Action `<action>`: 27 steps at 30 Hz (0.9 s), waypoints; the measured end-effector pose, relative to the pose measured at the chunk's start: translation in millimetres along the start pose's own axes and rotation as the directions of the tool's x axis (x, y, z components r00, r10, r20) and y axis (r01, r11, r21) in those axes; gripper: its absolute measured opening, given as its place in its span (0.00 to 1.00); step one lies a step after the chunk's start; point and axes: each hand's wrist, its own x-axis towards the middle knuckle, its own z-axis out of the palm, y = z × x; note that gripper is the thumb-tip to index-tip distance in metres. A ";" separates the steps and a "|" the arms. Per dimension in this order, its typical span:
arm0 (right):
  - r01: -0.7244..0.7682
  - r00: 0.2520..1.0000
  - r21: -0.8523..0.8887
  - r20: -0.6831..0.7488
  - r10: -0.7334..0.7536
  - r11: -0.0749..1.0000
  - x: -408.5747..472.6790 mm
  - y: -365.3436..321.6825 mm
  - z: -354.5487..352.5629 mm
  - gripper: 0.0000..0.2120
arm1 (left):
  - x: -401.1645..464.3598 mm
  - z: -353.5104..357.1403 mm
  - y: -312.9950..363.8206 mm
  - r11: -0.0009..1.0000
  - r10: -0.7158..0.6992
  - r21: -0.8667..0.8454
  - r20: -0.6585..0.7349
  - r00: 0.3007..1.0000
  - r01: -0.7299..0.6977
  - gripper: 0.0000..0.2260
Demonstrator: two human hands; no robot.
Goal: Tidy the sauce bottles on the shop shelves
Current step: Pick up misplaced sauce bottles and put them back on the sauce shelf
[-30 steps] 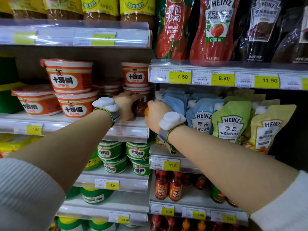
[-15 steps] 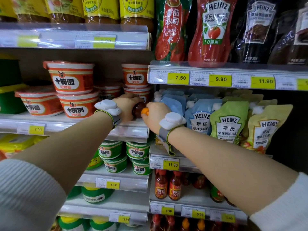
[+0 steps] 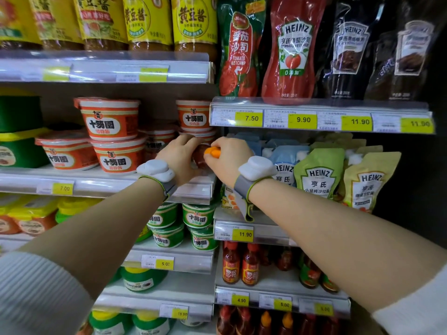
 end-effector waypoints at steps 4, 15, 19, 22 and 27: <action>-0.037 0.999 0.034 -0.005 0.037 0.999 -2.6 -3.6 -16.4 0.10 | -9.0 -2.7 6.7 0.999 0.040 -0.007 -0.095 0.995 -0.041 0.34; -0.028 0.999 0.102 -0.041 0.033 0.994 -16.2 -11.2 -57.7 0.12 | -19.4 -29.6 32.9 0.996 0.088 0.000 -0.127 0.988 -0.088 0.31; -0.016 1.000 0.197 -0.019 0.020 0.980 -21.4 -10.3 -70.6 0.13 | -24.2 -45.8 41.4 0.995 0.091 -0.018 -0.118 0.989 -0.094 0.31; 0.011 1.000 0.254 0.005 -0.012 0.967 -25.0 -10.7 -79.0 0.13 | -26.4 -55.1 47.2 0.996 0.079 -0.036 -0.081 0.994 -0.082 0.33; 0.041 0.999 0.362 -0.019 -0.037 0.931 -34.8 -9.7 -90.3 0.13 | -32.4 -69.0 61.1 0.968 0.049 -0.244 -0.025 0.998 -0.054 0.30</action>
